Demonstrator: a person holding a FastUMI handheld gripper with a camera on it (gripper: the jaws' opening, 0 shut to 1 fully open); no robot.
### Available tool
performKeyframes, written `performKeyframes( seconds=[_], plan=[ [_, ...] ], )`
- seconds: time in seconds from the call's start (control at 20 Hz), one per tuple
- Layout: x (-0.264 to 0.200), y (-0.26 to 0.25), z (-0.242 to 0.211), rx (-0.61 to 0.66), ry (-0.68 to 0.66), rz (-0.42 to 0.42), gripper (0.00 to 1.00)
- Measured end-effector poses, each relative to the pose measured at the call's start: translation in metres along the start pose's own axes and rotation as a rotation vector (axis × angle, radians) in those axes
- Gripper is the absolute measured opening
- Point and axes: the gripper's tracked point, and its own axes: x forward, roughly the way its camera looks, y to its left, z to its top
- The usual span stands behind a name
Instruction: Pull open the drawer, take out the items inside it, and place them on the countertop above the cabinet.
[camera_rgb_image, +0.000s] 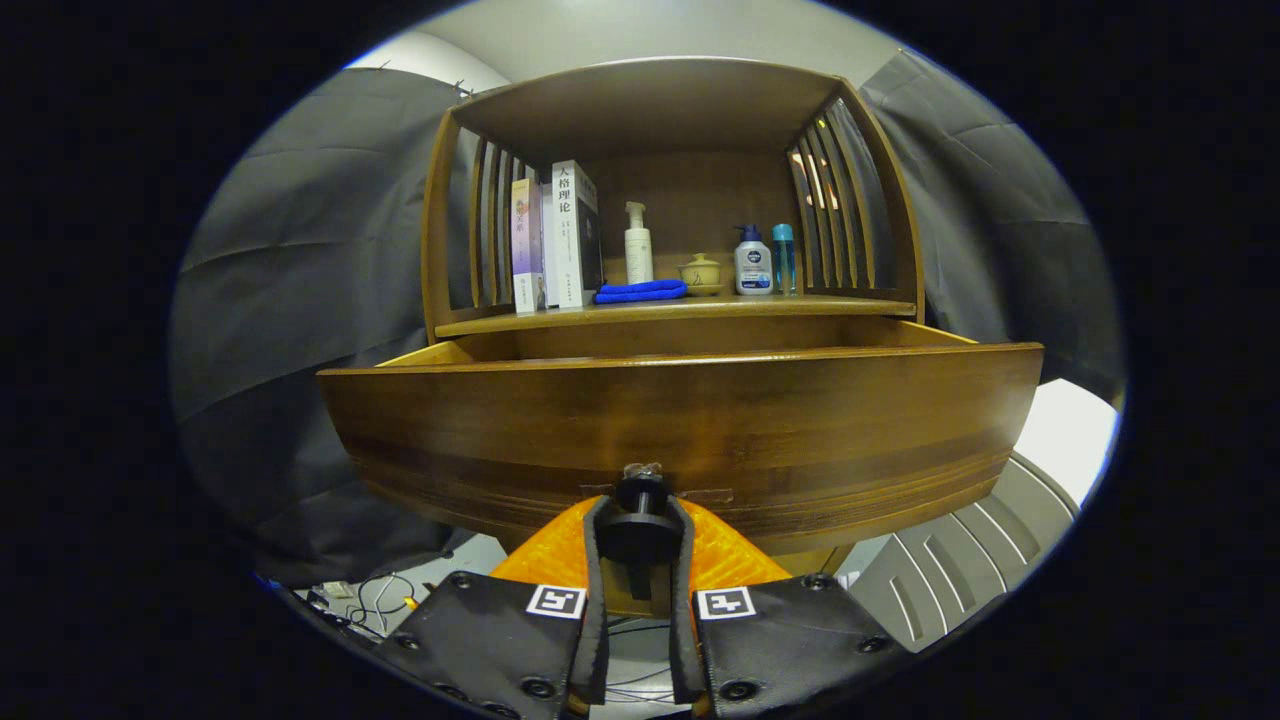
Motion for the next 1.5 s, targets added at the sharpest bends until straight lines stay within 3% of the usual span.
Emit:
performKeyframes(
  seconds=[0.35,0.65,0.9,1.2,1.5],
  plan=[
    [-0.011,0.004,-0.004,-0.014,-0.003,0.02,0.26],
    [-0.033,0.01,0.024,-0.104,-0.132,0.066,0.54],
    [-0.049,0.015,0.076,-0.16,-0.252,0.094,0.98],
    [-0.03,0.022,0.132,-0.174,-0.259,0.112,0.98],
    [0.02,0.024,0.15,-0.168,-0.096,0.123,0.98]
  ],
)
